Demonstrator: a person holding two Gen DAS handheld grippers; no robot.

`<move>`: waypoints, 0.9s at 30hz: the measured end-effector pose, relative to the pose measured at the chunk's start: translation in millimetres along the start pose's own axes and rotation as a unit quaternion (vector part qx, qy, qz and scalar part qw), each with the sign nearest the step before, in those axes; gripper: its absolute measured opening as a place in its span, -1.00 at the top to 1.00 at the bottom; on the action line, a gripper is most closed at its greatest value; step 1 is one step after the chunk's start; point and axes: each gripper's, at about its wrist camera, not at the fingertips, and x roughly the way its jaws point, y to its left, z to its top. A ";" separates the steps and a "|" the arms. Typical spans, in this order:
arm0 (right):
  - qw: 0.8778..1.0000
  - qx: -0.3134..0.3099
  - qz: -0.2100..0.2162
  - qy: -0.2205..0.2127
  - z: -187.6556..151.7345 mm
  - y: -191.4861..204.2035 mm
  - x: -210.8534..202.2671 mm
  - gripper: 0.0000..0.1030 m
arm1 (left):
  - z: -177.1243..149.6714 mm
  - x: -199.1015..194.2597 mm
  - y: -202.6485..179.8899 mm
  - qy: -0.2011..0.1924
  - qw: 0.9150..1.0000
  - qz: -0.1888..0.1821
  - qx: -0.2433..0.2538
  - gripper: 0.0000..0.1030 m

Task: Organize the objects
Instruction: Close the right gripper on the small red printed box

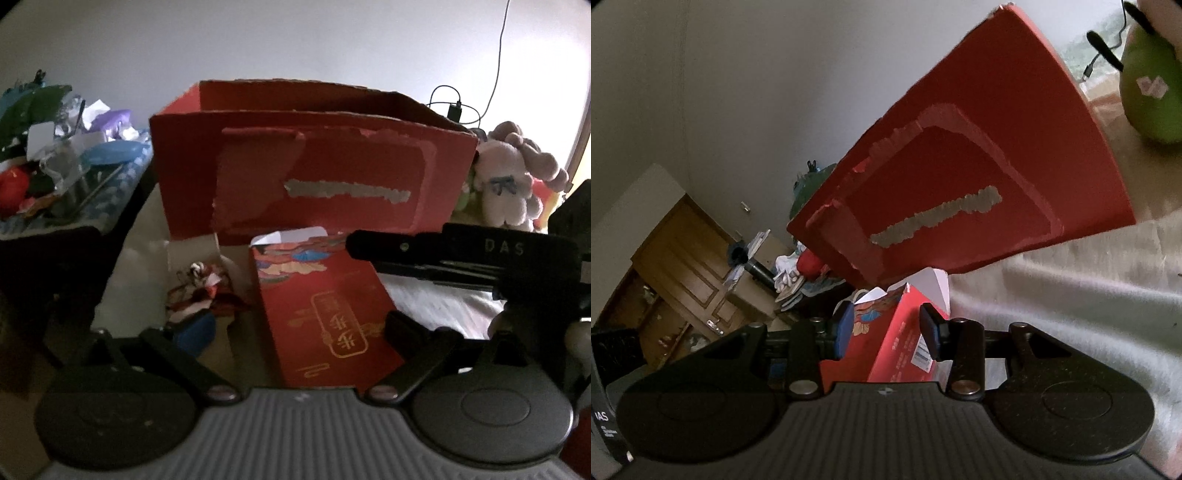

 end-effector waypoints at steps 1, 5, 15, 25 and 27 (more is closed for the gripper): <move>1.000 0.003 0.002 0.004 0.0 -0.8 0.6 0.15 | 0.4 0.6 -1.2 0.000 1.000 -0.001 -0.001 -0.93; 1.000 0.003 0.004 0.005 -0.6 -0.6 1.2 0.15 | 0.4 -0.4 -10.2 0.000 1.000 -0.021 0.003 -0.93; 1.000 0.000 0.007 0.011 -0.9 1.5 3.6 0.15 | -1.9 13.5 -26.1 0.010 1.000 -0.006 0.016 -0.94; 1.000 0.017 -0.013 0.002 -0.1 -1.9 0.2 0.15 | -0.4 14.3 -43.0 -0.002 1.000 -0.004 0.017 -0.94; 1.000 0.020 -0.019 0.001 0.1 -2.1 -3.2 0.15 | -0.9 13.6 -49.9 -0.005 1.000 -0.008 0.024 -0.94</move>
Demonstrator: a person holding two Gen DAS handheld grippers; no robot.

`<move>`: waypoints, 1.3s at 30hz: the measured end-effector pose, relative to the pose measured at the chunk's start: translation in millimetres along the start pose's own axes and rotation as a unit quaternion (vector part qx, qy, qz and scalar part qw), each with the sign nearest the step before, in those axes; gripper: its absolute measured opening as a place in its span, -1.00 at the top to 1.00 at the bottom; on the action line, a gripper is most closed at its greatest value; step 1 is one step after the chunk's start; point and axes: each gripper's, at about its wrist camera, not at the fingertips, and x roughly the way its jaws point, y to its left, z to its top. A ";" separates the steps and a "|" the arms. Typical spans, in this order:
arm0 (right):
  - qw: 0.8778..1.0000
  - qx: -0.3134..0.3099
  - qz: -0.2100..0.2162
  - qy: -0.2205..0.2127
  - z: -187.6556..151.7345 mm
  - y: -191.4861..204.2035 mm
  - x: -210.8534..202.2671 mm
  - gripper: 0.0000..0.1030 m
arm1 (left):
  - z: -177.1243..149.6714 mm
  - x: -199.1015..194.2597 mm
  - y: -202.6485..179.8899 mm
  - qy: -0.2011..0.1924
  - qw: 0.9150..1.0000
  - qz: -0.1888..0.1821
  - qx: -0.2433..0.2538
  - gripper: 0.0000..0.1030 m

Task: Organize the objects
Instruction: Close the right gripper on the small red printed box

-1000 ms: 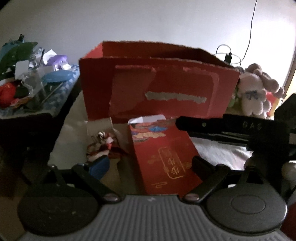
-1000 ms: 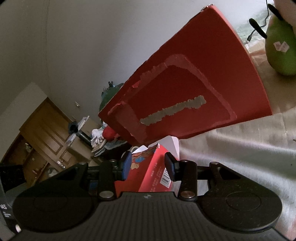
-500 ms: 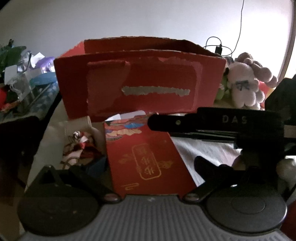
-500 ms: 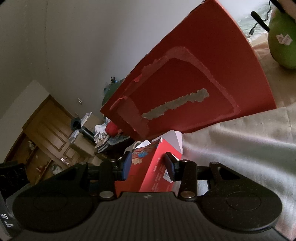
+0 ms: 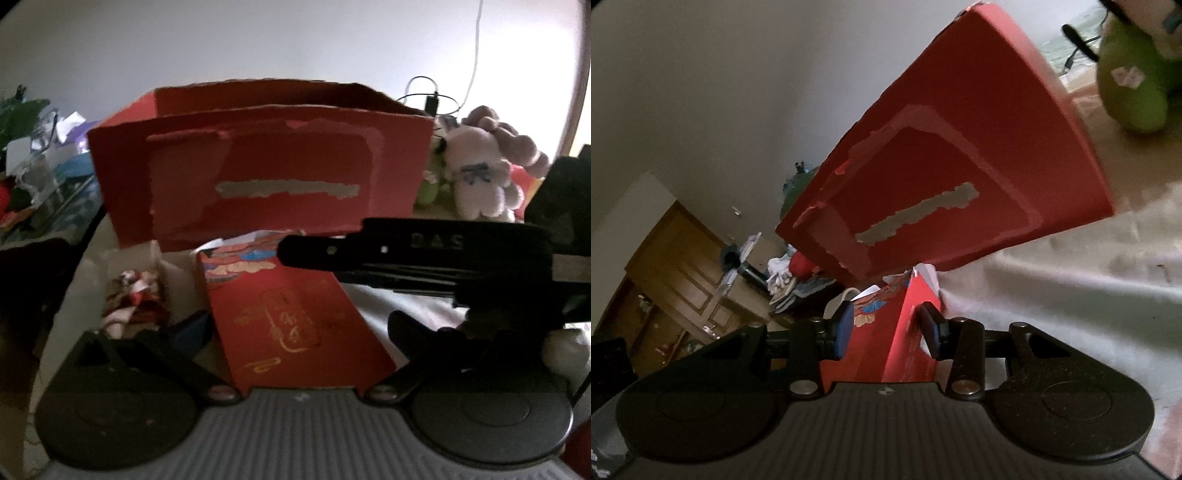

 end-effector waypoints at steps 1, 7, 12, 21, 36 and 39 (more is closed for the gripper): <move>1.000 0.004 -0.003 0.002 0.2 -1.0 -2.0 0.15 | -0.7 -0.3 -3.8 -0.002 1.000 -0.001 0.005 -0.94; 1.000 0.020 0.001 0.017 -1.7 -2.6 -13.4 0.19 | -3.9 -4.2 -7.7 -0.015 1.000 0.005 0.021 -0.95; 0.999 -0.010 -0.026 0.028 -6.8 5.3 -10.3 0.19 | -3.9 -6.6 12.0 -0.008 1.000 -0.019 -0.003 -0.96; 0.999 -0.011 -0.027 0.036 -4.7 6.5 -6.2 0.22 | -2.6 -14.4 32.2 -0.014 0.998 -0.045 -0.034 -0.96; 0.999 0.011 -0.016 0.050 -6.8 0.5 -8.2 0.29 | -1.0 -0.7 23.1 0.007 0.998 -0.052 -0.027 -0.89; 0.999 0.014 -0.016 0.047 -9.0 0.8 -18.6 0.29 | -0.5 -5.2 15.5 0.003 0.998 -0.054 -0.016 -0.89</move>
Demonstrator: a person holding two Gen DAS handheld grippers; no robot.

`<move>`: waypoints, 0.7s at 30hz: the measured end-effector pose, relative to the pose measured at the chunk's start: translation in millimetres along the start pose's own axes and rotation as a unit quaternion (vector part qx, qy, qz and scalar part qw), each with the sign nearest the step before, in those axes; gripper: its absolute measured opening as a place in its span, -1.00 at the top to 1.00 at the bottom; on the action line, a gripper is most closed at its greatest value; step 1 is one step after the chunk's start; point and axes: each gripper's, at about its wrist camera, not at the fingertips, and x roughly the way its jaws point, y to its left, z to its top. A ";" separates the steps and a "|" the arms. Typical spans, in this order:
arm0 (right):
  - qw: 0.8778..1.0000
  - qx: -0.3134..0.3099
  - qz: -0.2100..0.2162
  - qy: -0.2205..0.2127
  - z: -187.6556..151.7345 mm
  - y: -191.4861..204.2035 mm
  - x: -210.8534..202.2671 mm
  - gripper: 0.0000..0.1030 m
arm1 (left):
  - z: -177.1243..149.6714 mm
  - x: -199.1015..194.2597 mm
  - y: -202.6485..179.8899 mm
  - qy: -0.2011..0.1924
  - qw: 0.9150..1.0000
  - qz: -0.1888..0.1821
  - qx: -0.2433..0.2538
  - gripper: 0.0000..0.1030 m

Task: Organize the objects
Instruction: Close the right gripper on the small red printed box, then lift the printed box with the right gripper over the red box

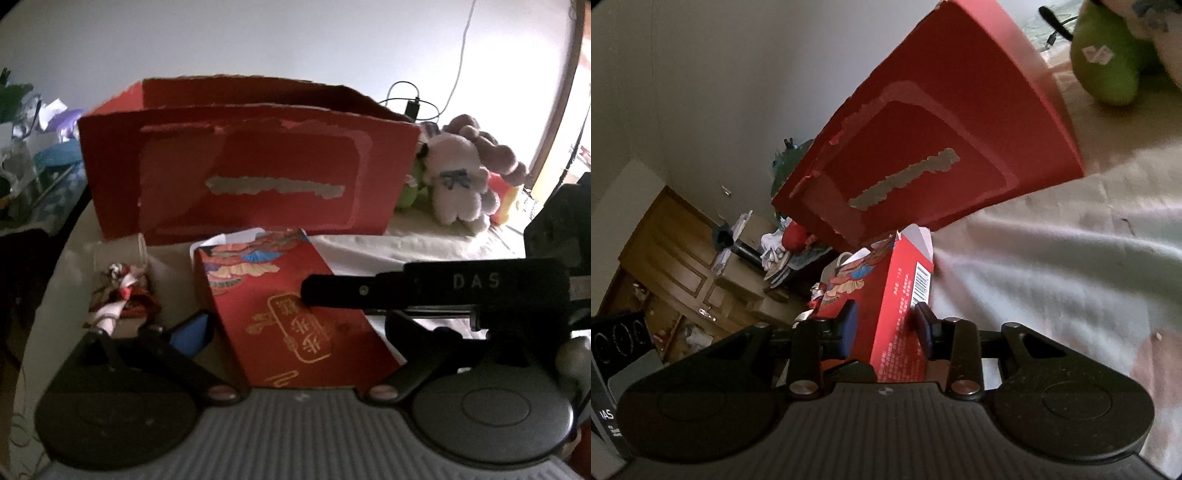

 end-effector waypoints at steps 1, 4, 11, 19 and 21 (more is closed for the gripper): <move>1.000 0.001 -0.001 -0.003 -1.6 0.1 -5.2 0.29 | 0.1 -1.4 -3.0 -0.001 1.000 -0.002 0.002 -0.89; 1.000 0.003 -0.005 -0.014 -6.1 -0.1 -21.8 0.29 | -1.1 -6.5 -16.0 -0.005 1.000 -0.011 0.017 -0.89; 0.998 0.011 -0.014 -0.058 -12.7 0.8 -66.1 0.29 | 2.2 -19.1 -54.9 -0.028 0.997 -0.025 0.062 -0.89; 0.992 0.003 -0.020 -0.126 -7.2 13.5 -115.8 0.29 | 21.9 -42.5 -96.5 -0.070 0.988 -0.053 0.124 -0.89; 0.989 -0.004 -0.020 -0.145 -1.4 19.8 -124.2 0.28 | 30.8 -50.6 -103.6 -0.086 0.985 -0.057 0.140 -0.89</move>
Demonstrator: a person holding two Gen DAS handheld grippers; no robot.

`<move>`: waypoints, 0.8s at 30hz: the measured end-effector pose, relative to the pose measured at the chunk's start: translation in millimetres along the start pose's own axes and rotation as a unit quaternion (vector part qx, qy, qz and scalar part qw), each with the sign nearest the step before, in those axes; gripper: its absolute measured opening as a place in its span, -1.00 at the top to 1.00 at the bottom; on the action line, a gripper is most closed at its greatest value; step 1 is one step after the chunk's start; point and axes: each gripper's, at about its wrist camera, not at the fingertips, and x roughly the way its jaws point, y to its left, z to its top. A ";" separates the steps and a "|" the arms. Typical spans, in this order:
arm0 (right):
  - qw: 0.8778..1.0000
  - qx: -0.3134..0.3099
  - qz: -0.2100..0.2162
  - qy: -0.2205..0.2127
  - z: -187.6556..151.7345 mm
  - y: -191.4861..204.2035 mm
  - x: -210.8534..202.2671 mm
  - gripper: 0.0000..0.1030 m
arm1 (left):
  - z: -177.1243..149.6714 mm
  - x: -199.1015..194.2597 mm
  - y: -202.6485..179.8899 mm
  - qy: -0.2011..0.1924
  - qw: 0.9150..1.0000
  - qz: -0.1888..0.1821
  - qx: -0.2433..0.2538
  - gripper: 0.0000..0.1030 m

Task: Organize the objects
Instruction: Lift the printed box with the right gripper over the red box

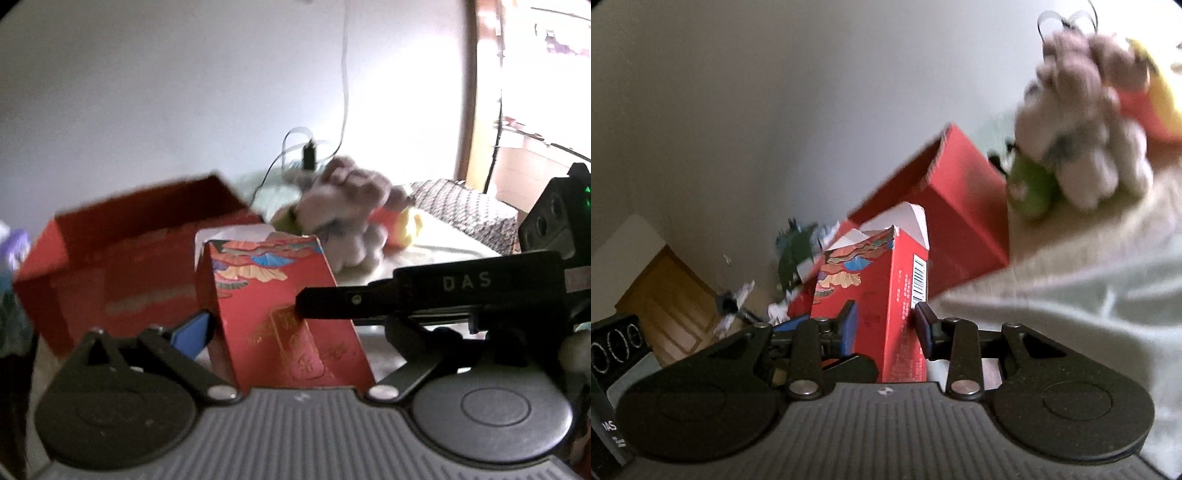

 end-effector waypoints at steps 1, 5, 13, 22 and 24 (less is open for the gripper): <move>1.000 -0.003 0.001 -0.010 5.1 6.0 0.0 0.28 | 7.4 -2.8 -2.0 -0.010 1.000 0.000 0.010 -0.89; 0.999 -0.019 0.008 -0.034 30.2 23.6 2.2 0.28 | 34.2 -9.0 -1.5 -0.039 0.998 0.009 0.040 -0.89; 0.998 -0.042 0.016 -0.042 80.3 52.5 41.1 0.28 | 86.2 -5.2 39.1 -0.060 0.997 0.022 0.041 -0.89; 0.998 -0.046 0.030 -0.034 115.9 60.0 112.5 0.28 | 119.2 13.5 91.4 -0.062 0.996 0.062 0.032 -0.89; 0.997 -0.053 0.028 -0.037 119.5 59.6 128.9 0.28 | 122.9 21.9 103.5 -0.063 0.995 0.071 0.032 -0.89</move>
